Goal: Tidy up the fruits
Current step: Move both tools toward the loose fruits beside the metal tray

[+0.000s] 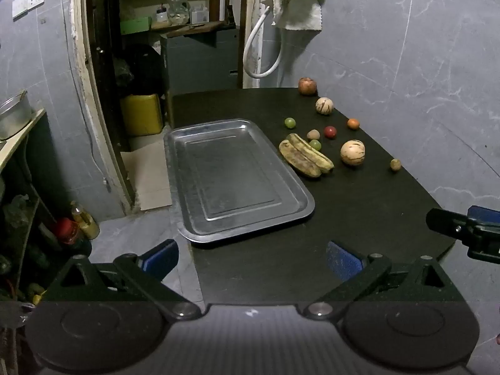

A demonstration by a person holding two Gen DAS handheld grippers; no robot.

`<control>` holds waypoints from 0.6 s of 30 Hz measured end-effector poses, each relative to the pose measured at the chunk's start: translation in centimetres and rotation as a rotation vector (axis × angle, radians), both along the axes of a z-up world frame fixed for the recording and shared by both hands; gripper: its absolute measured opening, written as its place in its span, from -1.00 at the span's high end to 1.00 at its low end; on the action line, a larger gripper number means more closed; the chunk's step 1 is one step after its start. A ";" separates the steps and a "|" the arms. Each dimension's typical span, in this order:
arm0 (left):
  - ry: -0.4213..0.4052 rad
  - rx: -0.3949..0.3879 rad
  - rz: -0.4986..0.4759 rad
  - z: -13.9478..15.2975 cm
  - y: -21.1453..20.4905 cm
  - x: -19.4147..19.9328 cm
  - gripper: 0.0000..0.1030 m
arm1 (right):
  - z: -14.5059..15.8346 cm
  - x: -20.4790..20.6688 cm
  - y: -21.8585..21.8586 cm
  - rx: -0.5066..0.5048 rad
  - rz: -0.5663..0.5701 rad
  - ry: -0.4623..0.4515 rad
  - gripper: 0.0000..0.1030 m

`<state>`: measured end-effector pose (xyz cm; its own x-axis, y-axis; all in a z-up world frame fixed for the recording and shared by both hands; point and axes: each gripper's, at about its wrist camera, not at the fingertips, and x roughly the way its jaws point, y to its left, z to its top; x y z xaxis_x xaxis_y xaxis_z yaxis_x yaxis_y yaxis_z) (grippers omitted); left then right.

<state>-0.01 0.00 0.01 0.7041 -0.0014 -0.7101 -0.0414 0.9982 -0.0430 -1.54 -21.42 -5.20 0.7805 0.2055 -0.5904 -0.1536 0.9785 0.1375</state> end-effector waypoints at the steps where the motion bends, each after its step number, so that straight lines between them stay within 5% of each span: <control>1: 0.000 -0.001 0.000 0.0 0.0 0.0 -0.99 | 0.0 0.0 0.0 -0.001 0.000 0.001 -0.99; 18: -0.003 0.021 -0.008 0.3 0.0 -0.1 -0.99 | 0.0 0.0 0.3 -0.005 -0.001 0.000 -0.99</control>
<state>-0.09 0.00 0.29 0.7064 0.0080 -0.7078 -0.0332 0.9992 -0.0219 -1.54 -21.07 -5.18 0.7806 0.2015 -0.5917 -0.1524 0.9794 0.1325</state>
